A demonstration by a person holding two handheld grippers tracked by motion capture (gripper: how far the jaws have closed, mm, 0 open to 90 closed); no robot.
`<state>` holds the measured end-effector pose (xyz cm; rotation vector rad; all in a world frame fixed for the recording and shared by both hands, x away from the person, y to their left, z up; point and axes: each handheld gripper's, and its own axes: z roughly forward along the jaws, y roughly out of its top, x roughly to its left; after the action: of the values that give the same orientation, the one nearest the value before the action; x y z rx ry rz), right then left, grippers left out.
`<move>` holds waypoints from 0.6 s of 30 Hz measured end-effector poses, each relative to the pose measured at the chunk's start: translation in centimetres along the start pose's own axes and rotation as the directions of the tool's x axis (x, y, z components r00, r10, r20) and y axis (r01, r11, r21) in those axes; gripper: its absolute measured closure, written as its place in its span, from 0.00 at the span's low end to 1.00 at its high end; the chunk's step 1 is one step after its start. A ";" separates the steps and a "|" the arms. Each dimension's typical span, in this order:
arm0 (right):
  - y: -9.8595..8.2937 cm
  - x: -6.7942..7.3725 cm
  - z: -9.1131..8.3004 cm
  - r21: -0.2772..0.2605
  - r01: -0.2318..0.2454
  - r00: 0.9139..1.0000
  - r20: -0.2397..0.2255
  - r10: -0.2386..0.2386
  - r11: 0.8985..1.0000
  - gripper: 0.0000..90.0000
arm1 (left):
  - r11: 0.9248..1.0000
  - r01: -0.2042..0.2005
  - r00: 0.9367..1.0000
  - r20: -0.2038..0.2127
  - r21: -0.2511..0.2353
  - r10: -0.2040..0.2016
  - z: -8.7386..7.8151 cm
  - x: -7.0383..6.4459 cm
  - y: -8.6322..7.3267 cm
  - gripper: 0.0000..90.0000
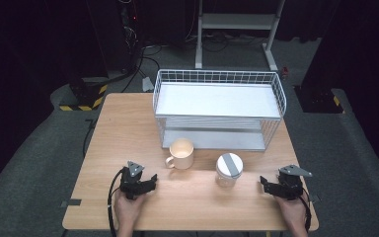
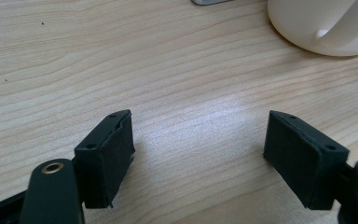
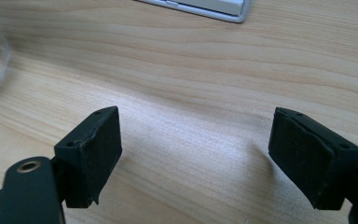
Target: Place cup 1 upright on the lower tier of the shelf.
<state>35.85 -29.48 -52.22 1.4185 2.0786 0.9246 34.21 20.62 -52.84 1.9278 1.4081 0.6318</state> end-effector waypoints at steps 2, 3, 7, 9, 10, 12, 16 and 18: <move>-0.1 0.1 -0.2 -0.001 -0.004 1.000 -0.007 0.004 1.000 0.19 | 1.000 0.000 1.000 0.000 0.000 0.000 0.0 0.0 0.0 0.27; -0.1 0.1 -0.2 -0.002 -0.002 1.000 -0.005 0.002 1.000 0.19 | 1.000 0.000 1.000 0.000 0.000 0.000 0.0 0.0 0.0 0.27; -0.4 0.4 -0.5 -0.011 0.001 1.000 -0.010 -0.001 1.000 0.19 | 1.000 0.001 1.000 0.000 0.001 -0.001 0.0 0.0 0.0 0.27; -0.5 0.5 -0.7 -0.015 0.003 1.000 -0.015 -0.003 1.000 0.19 | 1.000 0.000 1.000 0.000 0.000 0.000 0.0 0.0 0.0 0.27; -0.5 0.6 -0.7 -0.019 0.012 1.000 -0.016 -0.012 1.000 0.19 | 1.000 0.001 1.000 -0.001 0.001 -0.001 0.0 0.0 0.0 0.27; -0.6 0.7 -0.8 -0.020 0.014 1.000 -0.020 -0.015 1.000 0.19 | 1.000 0.002 1.000 0.000 0.000 -0.002 0.0 0.0 0.0 0.27; -0.8 1.0 -1.0 -0.027 0.019 0.999 -0.025 -0.020 0.999 0.20 | 1.000 0.002 1.000 0.000 0.001 -0.002 0.0 0.0 0.0 0.27; -0.8 1.2 -1.1 -0.029 0.024 0.999 -0.028 -0.025 0.999 0.20 | 1.000 0.001 1.000 0.000 0.001 -0.001 0.0 0.0 0.0 0.27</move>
<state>34.12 -28.92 -52.09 1.3704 2.0902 0.9660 34.21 20.61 -52.83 1.9271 1.4098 0.6312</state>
